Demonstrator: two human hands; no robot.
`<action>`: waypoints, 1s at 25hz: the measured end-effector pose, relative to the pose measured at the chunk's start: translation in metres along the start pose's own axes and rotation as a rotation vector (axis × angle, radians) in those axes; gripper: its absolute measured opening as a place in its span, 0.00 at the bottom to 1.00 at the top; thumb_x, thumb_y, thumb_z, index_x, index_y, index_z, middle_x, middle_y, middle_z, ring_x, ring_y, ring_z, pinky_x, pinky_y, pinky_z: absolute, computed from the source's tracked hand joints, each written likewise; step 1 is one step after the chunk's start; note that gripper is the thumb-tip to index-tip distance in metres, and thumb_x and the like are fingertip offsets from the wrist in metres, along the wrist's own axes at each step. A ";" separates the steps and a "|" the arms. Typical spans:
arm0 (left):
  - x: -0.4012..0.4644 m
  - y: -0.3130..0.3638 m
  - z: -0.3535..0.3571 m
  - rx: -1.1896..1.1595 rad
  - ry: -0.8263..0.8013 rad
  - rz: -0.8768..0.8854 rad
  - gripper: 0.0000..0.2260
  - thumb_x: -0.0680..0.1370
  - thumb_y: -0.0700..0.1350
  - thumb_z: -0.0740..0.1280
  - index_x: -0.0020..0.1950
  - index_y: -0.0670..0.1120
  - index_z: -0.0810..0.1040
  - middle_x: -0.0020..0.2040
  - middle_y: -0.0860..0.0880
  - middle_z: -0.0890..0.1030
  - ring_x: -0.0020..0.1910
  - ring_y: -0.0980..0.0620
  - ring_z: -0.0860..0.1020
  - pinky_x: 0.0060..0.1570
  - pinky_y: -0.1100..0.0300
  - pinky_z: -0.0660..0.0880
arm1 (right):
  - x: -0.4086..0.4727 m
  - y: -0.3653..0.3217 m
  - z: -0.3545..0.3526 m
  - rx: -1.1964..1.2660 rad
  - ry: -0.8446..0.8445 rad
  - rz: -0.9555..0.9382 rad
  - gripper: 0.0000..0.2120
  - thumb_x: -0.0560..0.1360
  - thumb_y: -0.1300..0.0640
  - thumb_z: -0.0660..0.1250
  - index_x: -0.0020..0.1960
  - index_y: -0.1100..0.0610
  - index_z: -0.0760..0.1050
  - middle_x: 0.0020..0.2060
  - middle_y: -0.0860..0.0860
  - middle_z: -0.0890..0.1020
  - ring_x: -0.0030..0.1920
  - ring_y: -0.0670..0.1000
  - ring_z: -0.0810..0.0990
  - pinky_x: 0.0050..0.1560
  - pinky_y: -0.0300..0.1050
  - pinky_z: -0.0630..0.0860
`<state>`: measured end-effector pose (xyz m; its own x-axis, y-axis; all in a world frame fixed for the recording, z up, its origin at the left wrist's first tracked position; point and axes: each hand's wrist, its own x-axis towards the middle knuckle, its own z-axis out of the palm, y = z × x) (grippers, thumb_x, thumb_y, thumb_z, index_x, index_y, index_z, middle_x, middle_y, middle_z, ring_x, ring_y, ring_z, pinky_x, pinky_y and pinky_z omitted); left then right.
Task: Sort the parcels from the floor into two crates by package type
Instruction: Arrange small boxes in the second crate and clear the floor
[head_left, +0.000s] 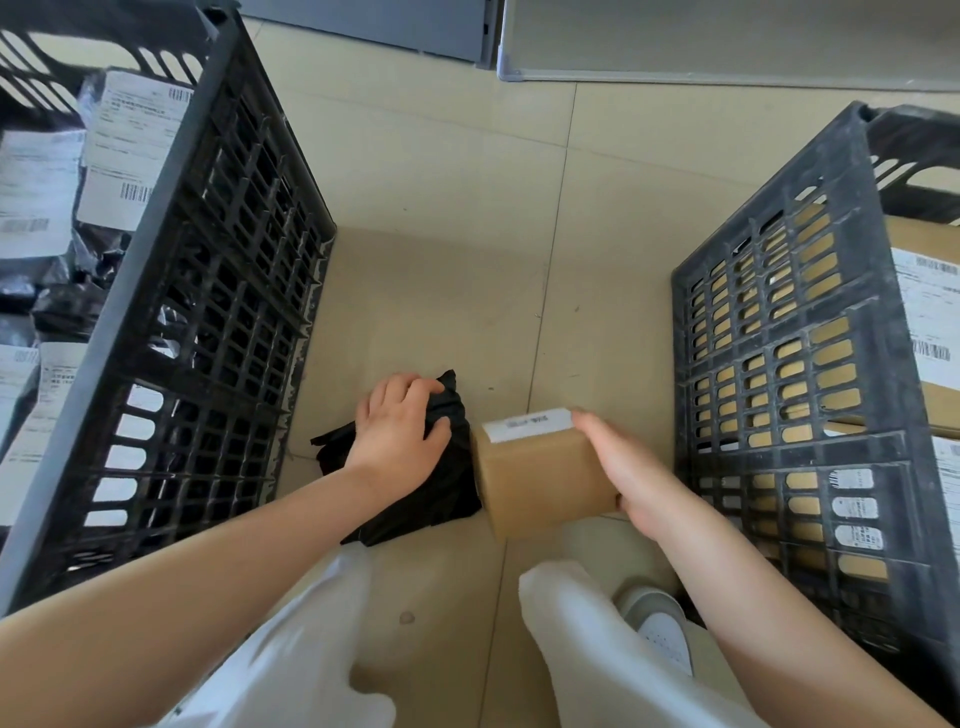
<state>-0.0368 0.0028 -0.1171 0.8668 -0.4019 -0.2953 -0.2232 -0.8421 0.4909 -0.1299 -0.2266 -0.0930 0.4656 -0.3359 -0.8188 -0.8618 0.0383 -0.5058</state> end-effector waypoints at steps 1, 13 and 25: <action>0.000 0.006 -0.002 -0.082 -0.031 -0.021 0.17 0.82 0.51 0.60 0.71 0.51 0.69 0.67 0.52 0.71 0.70 0.51 0.65 0.72 0.52 0.61 | -0.001 -0.002 0.001 0.085 0.022 -0.048 0.25 0.68 0.33 0.63 0.58 0.45 0.78 0.54 0.50 0.83 0.56 0.53 0.81 0.64 0.59 0.76; 0.004 0.026 -0.018 -1.300 -0.553 -0.688 0.24 0.80 0.65 0.58 0.61 0.49 0.80 0.59 0.45 0.84 0.58 0.43 0.81 0.57 0.43 0.78 | -0.013 0.001 0.018 0.080 -0.092 -0.749 0.30 0.64 0.46 0.72 0.64 0.45 0.68 0.66 0.49 0.72 0.65 0.46 0.72 0.64 0.40 0.71; -0.003 0.012 -0.021 -1.155 -0.188 -0.315 0.23 0.69 0.45 0.66 0.65 0.52 0.77 0.57 0.50 0.83 0.54 0.51 0.81 0.50 0.58 0.75 | -0.004 -0.001 0.021 0.543 -0.281 -0.100 0.15 0.77 0.45 0.68 0.62 0.49 0.76 0.57 0.53 0.80 0.56 0.53 0.78 0.57 0.58 0.76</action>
<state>-0.0326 0.0018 -0.0931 0.7118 -0.3638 -0.6008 0.5984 -0.1339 0.7899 -0.1264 -0.2057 -0.0945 0.6378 -0.1049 -0.7630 -0.6201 0.5176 -0.5895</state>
